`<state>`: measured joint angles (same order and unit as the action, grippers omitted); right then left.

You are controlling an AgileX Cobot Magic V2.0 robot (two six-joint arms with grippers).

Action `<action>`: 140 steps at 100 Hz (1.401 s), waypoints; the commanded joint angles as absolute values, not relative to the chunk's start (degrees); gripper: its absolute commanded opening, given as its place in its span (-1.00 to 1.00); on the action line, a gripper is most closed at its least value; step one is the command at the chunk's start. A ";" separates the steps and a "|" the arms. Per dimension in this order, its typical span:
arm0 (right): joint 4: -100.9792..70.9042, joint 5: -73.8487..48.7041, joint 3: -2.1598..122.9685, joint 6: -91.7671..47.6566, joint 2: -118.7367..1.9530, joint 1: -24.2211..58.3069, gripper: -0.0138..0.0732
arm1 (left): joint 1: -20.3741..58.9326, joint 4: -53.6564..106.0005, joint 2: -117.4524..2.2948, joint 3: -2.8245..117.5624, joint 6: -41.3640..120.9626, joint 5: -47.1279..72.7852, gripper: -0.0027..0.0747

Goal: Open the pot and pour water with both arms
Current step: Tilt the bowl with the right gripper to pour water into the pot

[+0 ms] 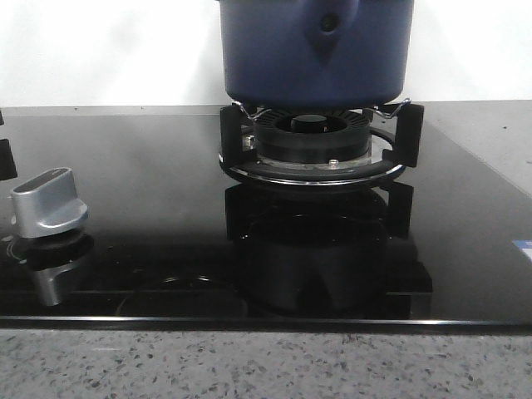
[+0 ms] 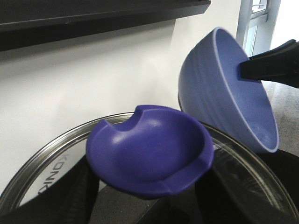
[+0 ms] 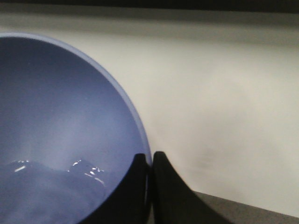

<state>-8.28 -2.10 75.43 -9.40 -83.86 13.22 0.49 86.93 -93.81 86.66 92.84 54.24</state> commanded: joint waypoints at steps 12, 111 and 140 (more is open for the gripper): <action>-5.74 15.97 70.18 -9.82 -80.38 15.26 -0.79 | 0.36 92.88 -90.52 89.09 92.28 54.46 -0.28; -0.79 49.50 57.01 -9.82 -81.68 16.03 -0.79 | 0.36 92.88 -90.52 89.09 92.28 54.34 -0.28; -0.79 57.20 57.01 -9.82 -83.83 16.03 -0.79 | 0.36 92.88 -90.52 89.09 92.28 54.34 -0.28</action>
